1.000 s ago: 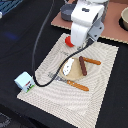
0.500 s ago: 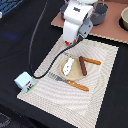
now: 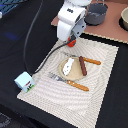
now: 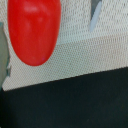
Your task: Interact with the objects in diverse but meaningful ways.
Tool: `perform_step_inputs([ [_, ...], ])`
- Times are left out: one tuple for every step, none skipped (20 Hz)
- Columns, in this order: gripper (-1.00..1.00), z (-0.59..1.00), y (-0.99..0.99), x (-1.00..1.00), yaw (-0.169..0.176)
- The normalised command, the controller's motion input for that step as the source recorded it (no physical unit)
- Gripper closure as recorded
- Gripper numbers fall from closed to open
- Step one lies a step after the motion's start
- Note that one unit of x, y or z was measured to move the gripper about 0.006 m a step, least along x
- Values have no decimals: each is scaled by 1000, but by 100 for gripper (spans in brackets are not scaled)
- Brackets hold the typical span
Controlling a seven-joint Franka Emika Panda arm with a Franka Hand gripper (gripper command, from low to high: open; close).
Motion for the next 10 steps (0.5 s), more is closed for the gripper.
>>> perform_step_inputs([
  [-100,0,14,-409,-157],
  [-100,-20,17,-443,-123],
  [-100,-83,49,-491,-59],
  [-100,-117,103,-463,-27],
  [-100,-160,160,-449,-7],
  [-100,-206,157,-454,0],
  [-100,-249,169,-497,0],
  [-100,-266,151,-509,0],
  [-100,-277,200,-534,0],
  [-100,-257,209,-526,1],
])
